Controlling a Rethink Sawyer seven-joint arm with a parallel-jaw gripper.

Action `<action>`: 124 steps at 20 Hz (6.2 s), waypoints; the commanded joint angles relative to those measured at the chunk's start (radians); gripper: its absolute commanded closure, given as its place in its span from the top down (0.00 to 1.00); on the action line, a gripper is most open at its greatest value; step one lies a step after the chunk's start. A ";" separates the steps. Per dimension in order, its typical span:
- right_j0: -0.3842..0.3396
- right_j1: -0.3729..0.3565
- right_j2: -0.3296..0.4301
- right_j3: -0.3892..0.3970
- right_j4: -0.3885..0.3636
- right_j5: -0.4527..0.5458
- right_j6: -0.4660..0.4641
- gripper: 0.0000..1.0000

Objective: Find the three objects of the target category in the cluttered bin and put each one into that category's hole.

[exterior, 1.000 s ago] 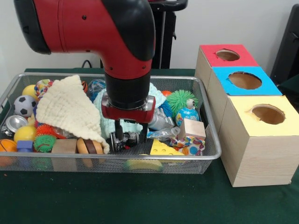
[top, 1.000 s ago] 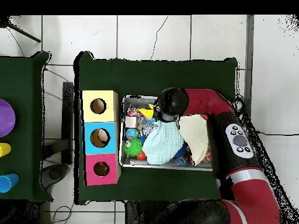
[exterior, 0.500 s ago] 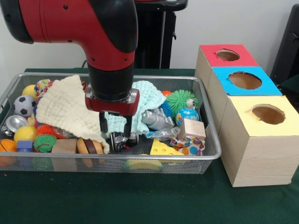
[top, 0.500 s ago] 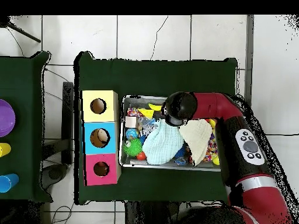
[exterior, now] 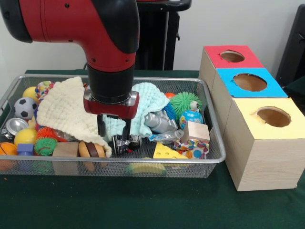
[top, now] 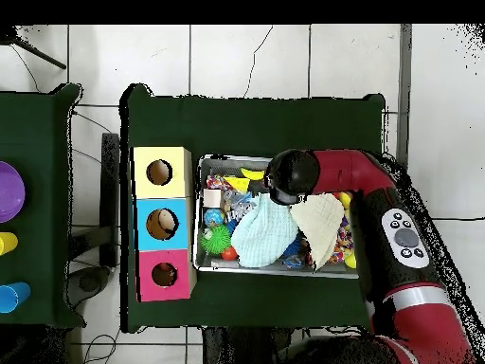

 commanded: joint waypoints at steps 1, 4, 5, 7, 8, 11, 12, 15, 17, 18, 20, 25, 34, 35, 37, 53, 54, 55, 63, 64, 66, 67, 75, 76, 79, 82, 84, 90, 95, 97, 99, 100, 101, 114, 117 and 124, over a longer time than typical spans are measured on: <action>-0.011 0.106 0.075 -0.053 -0.063 -0.041 -0.274 1.00; -0.034 0.152 0.089 -0.093 -0.081 -0.068 -0.314 1.00; -0.039 0.158 0.094 -0.100 -0.083 -0.069 -0.323 1.00; -0.051 0.168 0.107 -0.122 -0.087 -0.053 -0.362 1.00; -0.053 0.174 0.112 -0.141 -0.087 -0.034 -0.378 1.00; -0.053 0.187 0.122 -0.175 -0.095 -0.004 -0.398 1.00; -0.055 0.198 0.126 -0.192 -0.096 0.005 -0.404 1.00; -0.065 0.219 0.133 -0.226 -0.101 0.028 -0.434 1.00; -0.077 0.223 0.140 -0.241 -0.098 0.041 -0.462 1.00; -0.079 0.212 0.140 -0.241 -0.095 0.051 -0.465 1.00; -0.088 0.202 0.148 -0.246 -0.081 0.071 -0.476 1.00; -0.089 0.157 0.151 -0.240 -0.037 0.139 -0.465 1.00; -0.084 0.099 0.152 -0.228 -0.006 0.205 -0.418 1.00; -0.082 0.098 0.152 -0.230 -0.005 0.211 -0.418 1.00; -0.075 0.089 0.147 -0.221 -0.008 0.209 -0.403 1.00; -0.048 0.094 0.136 -0.248 -0.036 0.210 -0.396 1.00; -0.046 0.096 0.133 -0.249 -0.041 0.206 -0.393 1.00; -0.046 0.099 0.132 -0.253 -0.043 0.206 -0.395 1.00; -0.071 0.067 0.143 -0.249 -0.018 0.258 -0.424 1.00; -0.072 0.059 0.145 -0.249 -0.013 0.270 -0.427 1.00; -0.076 0.038 0.147 -0.240 -0.007 0.285 -0.430 1.00; -0.079 0.030 0.146 -0.231 -0.004 0.287 -0.427 1.00; -0.086 -0.002 0.144 -0.221 0.013 0.316 -0.406 1.00; -0.087 0.002 0.142 -0.221 0.010 0.308 -0.405 1.00; -0.089 0.021 0.136 -0.218 -0.004 0.276 -0.402 1.00; -0.090 0.058 0.127 -0.209 -0.030 0.224 -0.397 1.00; -0.086 0.079 0.123 -0.212 -0.046 0.195 -0.393 1.00; -0.077 0.106 0.109 -0.181 -0.085 0.102 -0.354 1.00; -0.083 0.132 0.110 -0.166 -0.100 0.045 -0.344 1.00; -0.079 0.139 0.107 -0.169 -0.105 0.037 -0.344 1.00; -0.080 0.151 0.106 -0.169 -0.110 0.017 -0.343 1.00; -0.079 0.159 0.105 -0.172 -0.114 0.007 -0.345 1.00; -0.077 0.162 0.103 -0.174 -0.116 0.003 -0.345 1.00; -0.093 0.117 0.090 -0.082 -0.089 -0.015 -0.316 1.00; -0.103 0.100 0.088 -0.045 -0.092 -0.029 -0.322 1.00; -0.119 -0.008 0.080 0.093 -0.082 -0.084 -0.283 1.00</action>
